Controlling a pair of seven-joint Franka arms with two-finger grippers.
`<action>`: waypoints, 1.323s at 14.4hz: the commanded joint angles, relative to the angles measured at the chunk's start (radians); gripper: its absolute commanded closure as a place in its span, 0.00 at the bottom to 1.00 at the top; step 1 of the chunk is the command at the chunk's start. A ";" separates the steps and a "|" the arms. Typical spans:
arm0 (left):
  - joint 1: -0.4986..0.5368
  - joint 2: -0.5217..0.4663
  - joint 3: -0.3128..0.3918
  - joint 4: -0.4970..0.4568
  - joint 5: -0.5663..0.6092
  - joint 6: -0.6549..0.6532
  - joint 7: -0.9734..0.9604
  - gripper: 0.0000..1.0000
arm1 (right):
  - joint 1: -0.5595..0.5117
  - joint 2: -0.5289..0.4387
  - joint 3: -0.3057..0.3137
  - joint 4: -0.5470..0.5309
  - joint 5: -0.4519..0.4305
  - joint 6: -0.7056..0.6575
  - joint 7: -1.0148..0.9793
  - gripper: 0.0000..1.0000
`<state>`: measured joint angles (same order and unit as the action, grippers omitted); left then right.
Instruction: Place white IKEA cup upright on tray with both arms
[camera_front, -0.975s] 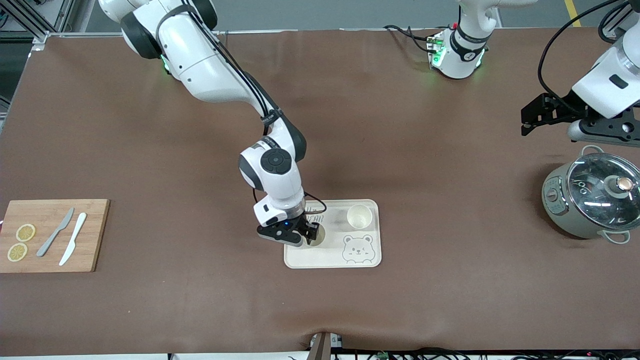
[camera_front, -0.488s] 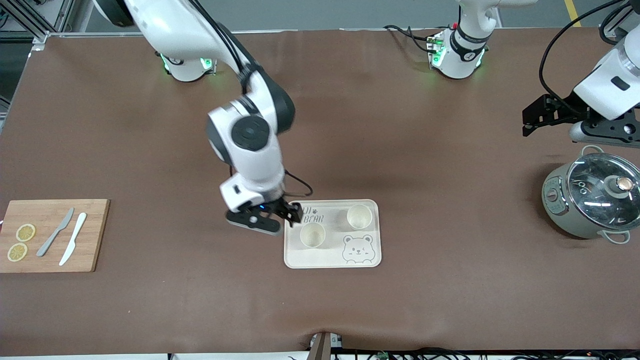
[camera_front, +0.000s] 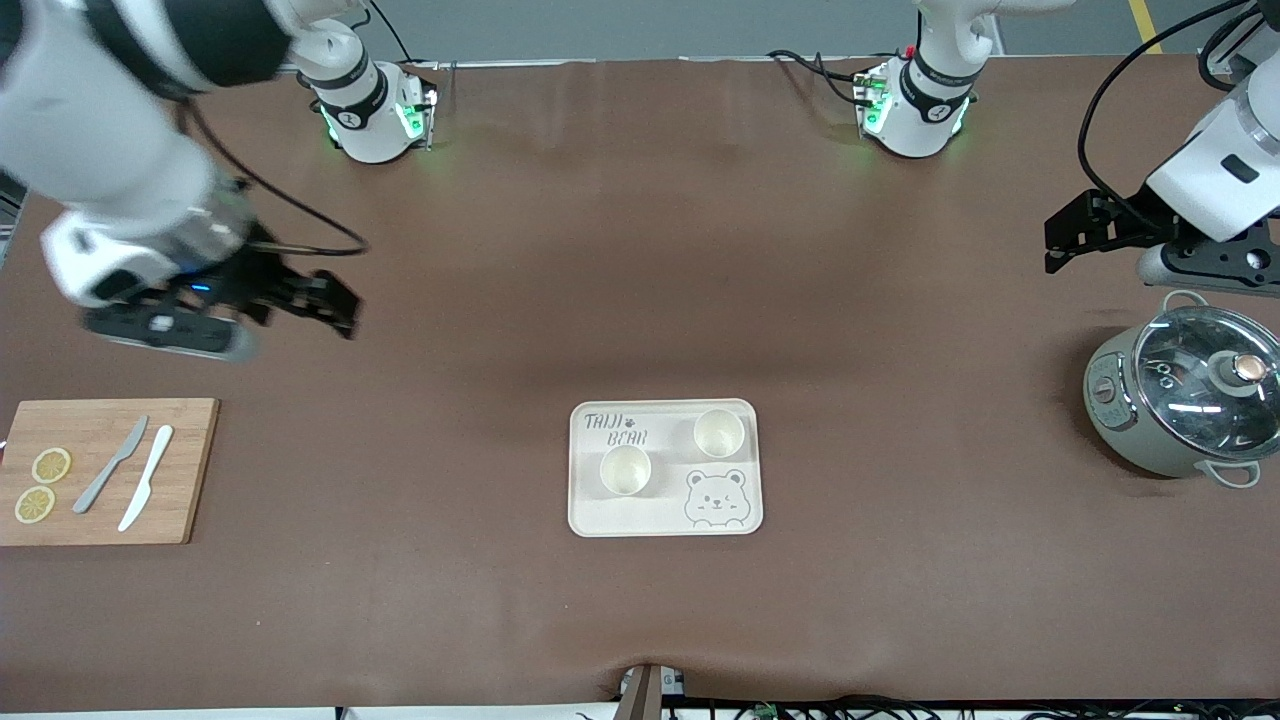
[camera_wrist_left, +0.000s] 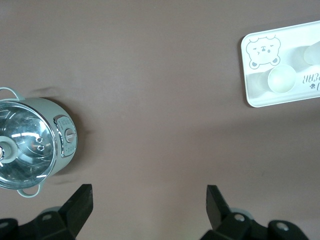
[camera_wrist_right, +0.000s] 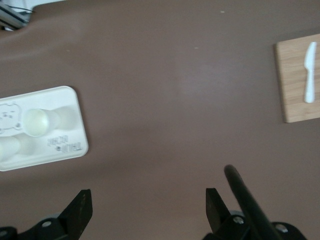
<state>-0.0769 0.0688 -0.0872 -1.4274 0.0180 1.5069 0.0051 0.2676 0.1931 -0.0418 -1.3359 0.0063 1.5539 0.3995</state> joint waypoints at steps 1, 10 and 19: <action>0.000 -0.011 0.006 -0.002 0.000 -0.004 0.023 0.00 | -0.183 -0.064 0.019 -0.114 0.020 0.037 -0.191 0.00; 0.002 -0.011 0.006 0.001 0.014 -0.004 0.024 0.00 | -0.407 -0.014 0.017 -0.065 0.017 0.147 -0.536 0.00; 0.002 -0.007 0.006 0.001 0.014 -0.004 0.023 0.00 | -0.301 0.000 0.023 -0.089 -0.190 0.050 -0.522 0.00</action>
<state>-0.0748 0.0688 -0.0857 -1.4269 0.0188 1.5070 0.0056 -0.0296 0.1832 -0.0201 -1.4341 -0.1690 1.6108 -0.1266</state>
